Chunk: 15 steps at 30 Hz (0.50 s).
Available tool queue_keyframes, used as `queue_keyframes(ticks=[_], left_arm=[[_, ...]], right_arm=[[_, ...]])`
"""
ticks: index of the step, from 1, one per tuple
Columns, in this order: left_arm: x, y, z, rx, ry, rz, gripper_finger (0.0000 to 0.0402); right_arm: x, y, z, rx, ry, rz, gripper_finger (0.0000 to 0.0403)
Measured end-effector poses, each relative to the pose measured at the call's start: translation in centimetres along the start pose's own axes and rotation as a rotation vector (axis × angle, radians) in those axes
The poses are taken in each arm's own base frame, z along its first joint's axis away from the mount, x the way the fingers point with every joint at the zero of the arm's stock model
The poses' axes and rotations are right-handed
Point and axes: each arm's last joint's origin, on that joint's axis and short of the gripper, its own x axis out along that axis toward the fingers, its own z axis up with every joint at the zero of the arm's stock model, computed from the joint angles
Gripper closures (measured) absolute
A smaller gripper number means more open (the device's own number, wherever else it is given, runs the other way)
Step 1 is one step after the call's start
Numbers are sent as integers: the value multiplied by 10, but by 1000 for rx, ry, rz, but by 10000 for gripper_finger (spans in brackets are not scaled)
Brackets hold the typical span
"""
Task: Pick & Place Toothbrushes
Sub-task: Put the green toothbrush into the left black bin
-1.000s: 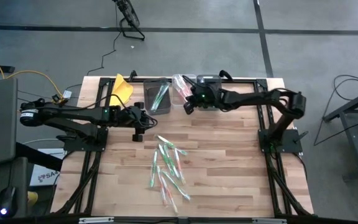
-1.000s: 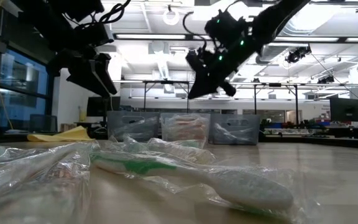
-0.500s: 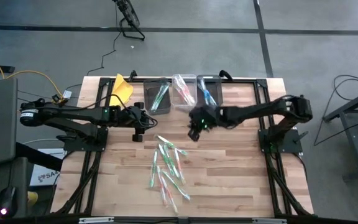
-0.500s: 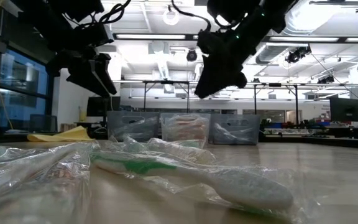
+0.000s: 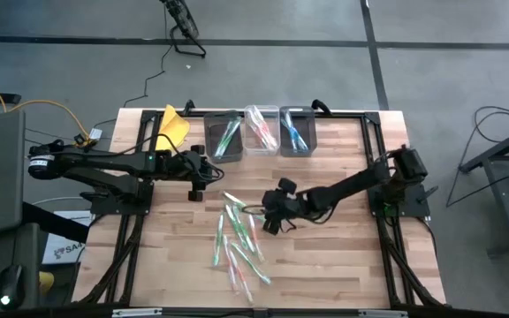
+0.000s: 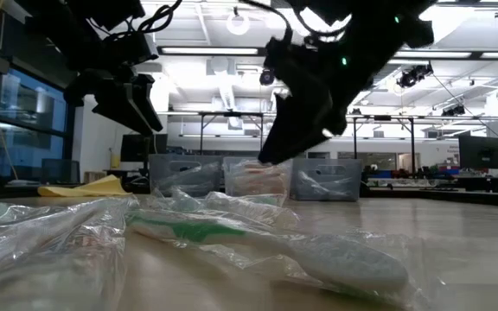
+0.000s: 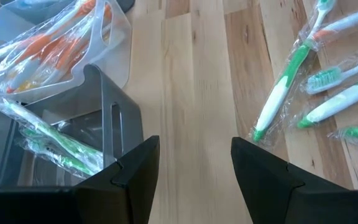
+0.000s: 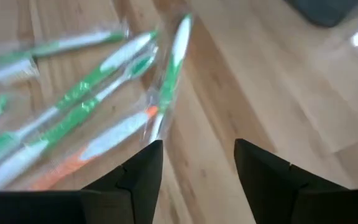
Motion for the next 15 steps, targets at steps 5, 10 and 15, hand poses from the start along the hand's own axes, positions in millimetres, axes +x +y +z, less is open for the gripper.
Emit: queue_keyframes(ticks=[5, 10, 15], left_arm=[[0, 0, 0, 0, 1, 0, 208], [0, 0, 0, 0, 0, 0, 208], [0, 0, 0, 0, -2, -7, 208]], right_arm=[[10, 17, -16, -4, 8, 16, 214], [12, 30, -28, 2, 16, 35, 215], [27, 34, -44, 25, 40, -3, 215]])
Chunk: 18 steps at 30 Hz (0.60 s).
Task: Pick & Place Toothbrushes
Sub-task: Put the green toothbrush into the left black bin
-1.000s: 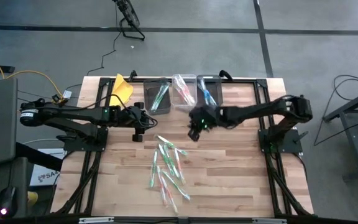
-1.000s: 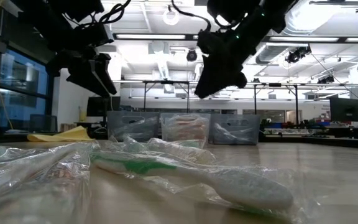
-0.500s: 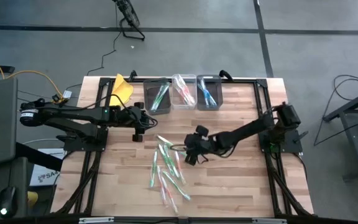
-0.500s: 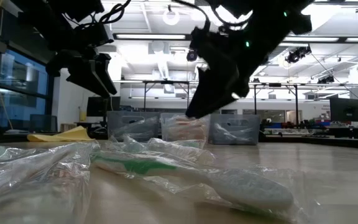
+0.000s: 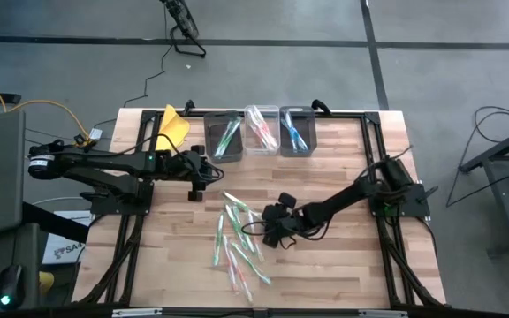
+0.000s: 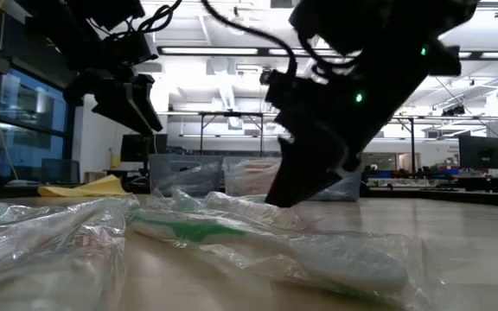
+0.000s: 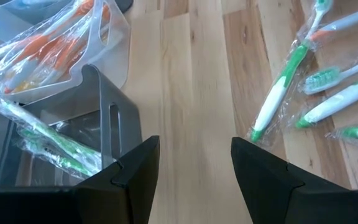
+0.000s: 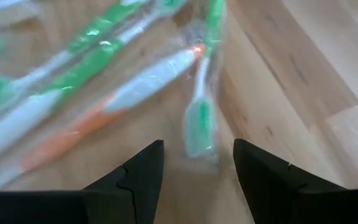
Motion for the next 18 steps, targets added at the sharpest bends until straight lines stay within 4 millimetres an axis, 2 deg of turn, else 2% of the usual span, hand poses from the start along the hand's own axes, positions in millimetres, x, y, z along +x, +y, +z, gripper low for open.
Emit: queue_keyframes(ticks=[5, 10, 13, 18], left_arm=[[0, 0, 0, -3, -2, -5, 208], [0, 0, 0, -4, -1, -6, 208], [0, 0, 0, -4, -1, -5, 208], [0, 0, 0, -8, -2, -6, 208]], right_arm=[[11, 1, -3, 23, -38, -14, 215], [14, -2, -1, 47, -44, -21, 227], [14, -3, 0, 31, -49, -31, 263], [15, -5, 1, 0, -50, -38, 354]])
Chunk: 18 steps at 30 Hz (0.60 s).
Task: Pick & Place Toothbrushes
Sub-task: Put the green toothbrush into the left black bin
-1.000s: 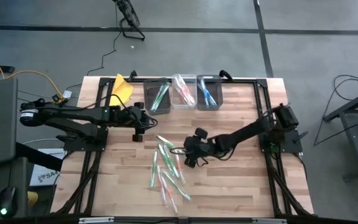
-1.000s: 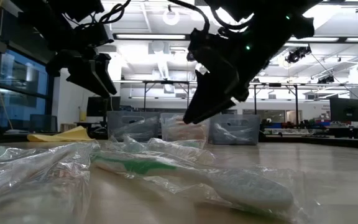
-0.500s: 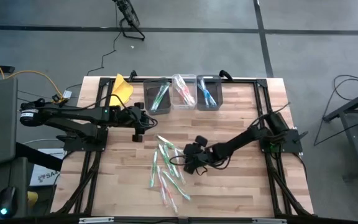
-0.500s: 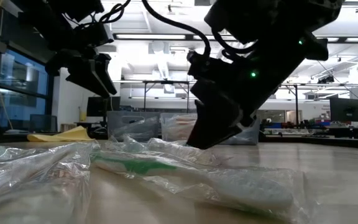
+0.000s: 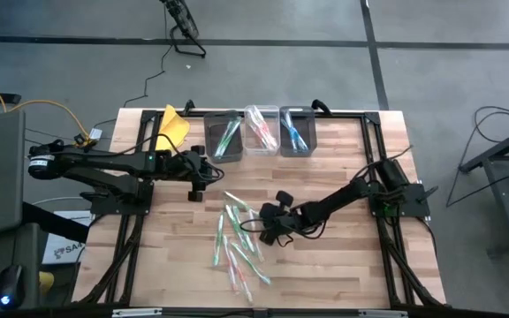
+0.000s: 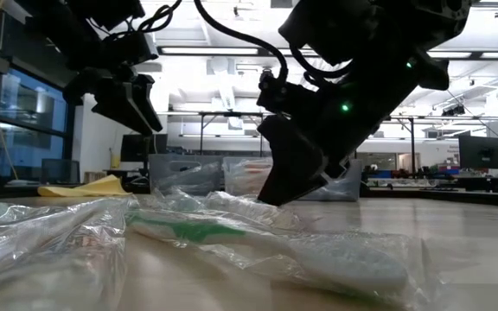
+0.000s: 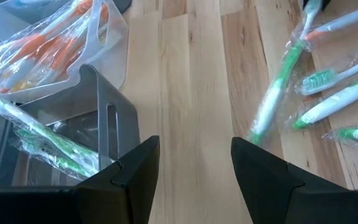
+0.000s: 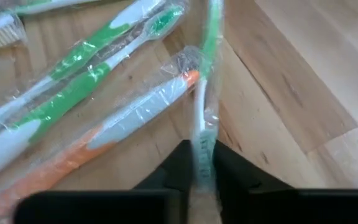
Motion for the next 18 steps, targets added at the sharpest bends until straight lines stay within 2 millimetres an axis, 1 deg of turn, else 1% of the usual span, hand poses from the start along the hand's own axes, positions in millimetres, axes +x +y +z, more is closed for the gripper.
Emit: queue_keyframes(ticks=[2, 5, 7, 11, 18], left_arm=[[0, 0, 0, 0, 0, 0, 208], [0, 0, 0, -1, -1, 0, 208], [0, 0, 0, -1, -3, 0, 208], [0, 1, 3, -8, -28, 8, 208], [-1, 4, 14, -45, -142, 41, 208]], right_arm=[[-1, 0, 1, -25, -1, -3, 384], [-1, -2, 2, -59, -2, -12, 386], [-5, -6, 6, -72, 1, -30, 384], [-14, -17, 22, -101, -43, -91, 389], [-36, -39, 60, -118, -173, -169, 388]])
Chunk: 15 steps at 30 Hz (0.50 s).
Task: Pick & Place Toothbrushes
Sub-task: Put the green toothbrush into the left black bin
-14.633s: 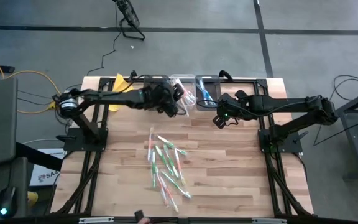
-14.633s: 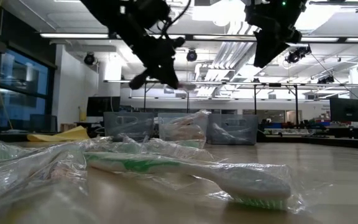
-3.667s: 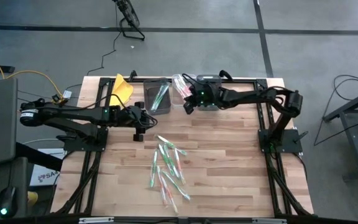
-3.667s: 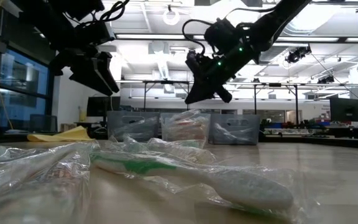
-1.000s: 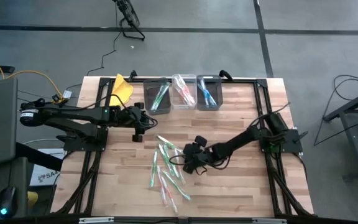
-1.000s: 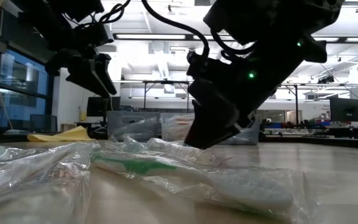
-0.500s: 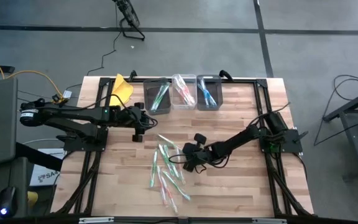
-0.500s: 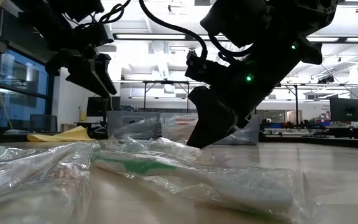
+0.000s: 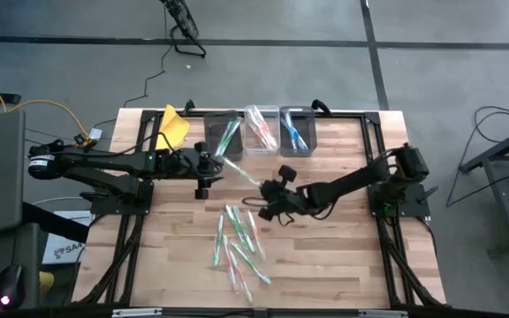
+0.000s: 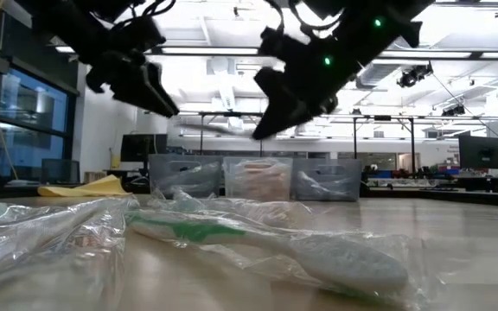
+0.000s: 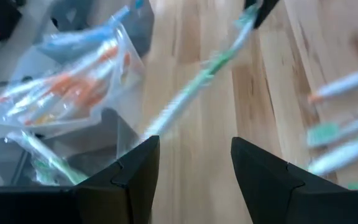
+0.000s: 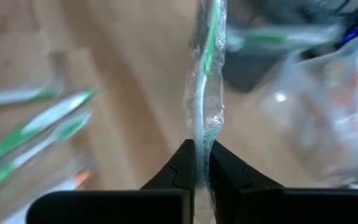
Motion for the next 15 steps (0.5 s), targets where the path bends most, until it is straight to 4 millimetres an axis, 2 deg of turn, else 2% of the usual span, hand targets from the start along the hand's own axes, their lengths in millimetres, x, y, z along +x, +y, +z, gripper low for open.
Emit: queue_keyframes(ticks=[6, 11, 15], left_arm=[[0, 2, 7, -7, -67, 28, 208], [-1, 5, 11, 156, -89, 103, 208], [0, 6, 8, 352, -37, 143, 208]], right_arm=[[-7, -20, 20, -9, -53, -60, 389], [0, -30, 25, 39, -30, 74, 388], [5, -35, 31, 127, -45, 169, 388]])
